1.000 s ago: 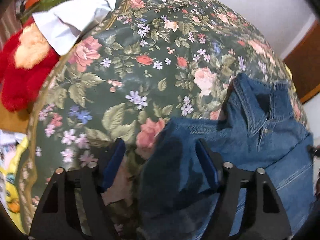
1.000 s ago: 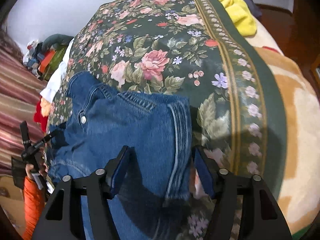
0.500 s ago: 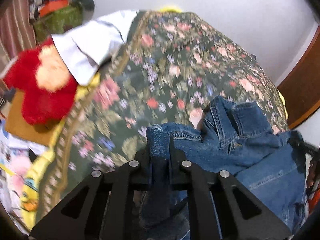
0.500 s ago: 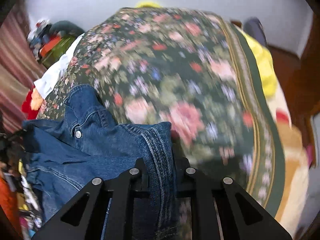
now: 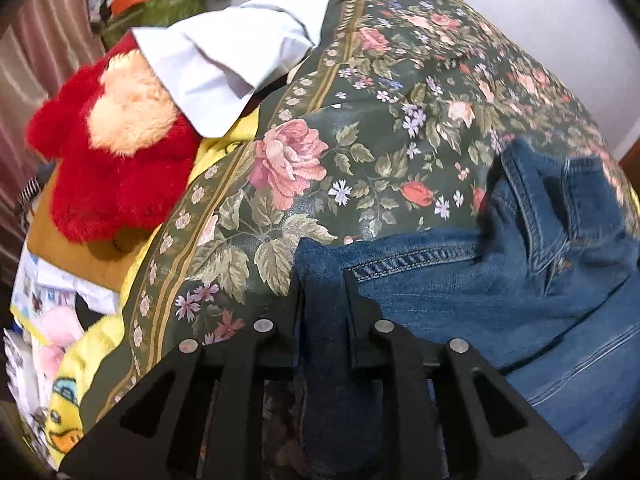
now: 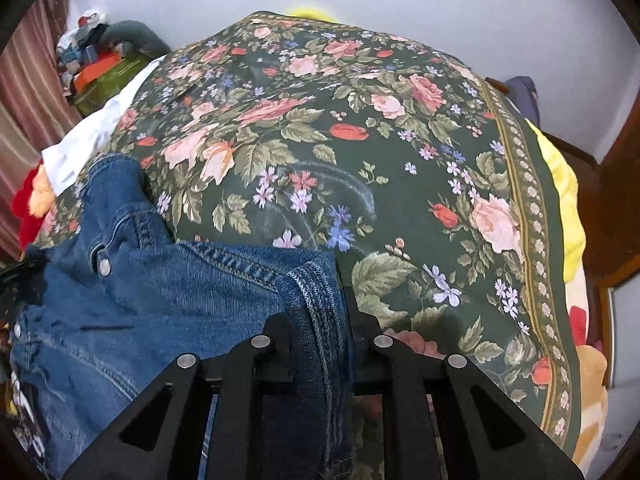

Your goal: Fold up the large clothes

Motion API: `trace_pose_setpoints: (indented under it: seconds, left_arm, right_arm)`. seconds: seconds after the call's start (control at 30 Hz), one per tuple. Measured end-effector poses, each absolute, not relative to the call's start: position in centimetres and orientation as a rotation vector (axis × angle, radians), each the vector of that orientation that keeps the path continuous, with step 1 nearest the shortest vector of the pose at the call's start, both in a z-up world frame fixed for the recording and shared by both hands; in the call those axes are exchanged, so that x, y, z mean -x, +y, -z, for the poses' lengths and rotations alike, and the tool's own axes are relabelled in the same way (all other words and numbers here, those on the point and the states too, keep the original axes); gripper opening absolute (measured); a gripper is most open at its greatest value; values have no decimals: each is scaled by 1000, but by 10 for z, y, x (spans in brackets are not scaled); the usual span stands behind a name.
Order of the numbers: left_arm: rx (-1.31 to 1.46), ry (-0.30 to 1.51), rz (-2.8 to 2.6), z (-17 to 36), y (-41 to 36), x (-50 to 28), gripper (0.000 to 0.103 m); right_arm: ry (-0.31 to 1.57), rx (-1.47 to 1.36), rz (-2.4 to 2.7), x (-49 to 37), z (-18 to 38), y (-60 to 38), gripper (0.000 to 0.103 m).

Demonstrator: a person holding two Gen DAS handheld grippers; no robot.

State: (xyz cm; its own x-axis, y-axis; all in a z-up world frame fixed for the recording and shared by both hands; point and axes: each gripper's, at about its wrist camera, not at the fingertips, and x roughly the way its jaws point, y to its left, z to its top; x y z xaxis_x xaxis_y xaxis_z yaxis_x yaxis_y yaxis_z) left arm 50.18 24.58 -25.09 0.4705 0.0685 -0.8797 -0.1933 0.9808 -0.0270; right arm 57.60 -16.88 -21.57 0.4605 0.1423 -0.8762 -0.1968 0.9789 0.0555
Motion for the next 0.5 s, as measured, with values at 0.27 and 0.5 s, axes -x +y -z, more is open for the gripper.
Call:
trace_pose_setpoints:
  seconds: [0.27,0.5]
  left_arm:
    - [16,1055,-191,241,233,-485,35]
    - [-42,1025,-197,206,224,-453,56]
  right_arm:
    - [1104,62,-216,-553,206,-179,17]
    - [1079,214,-165,-529,196,-168,17]
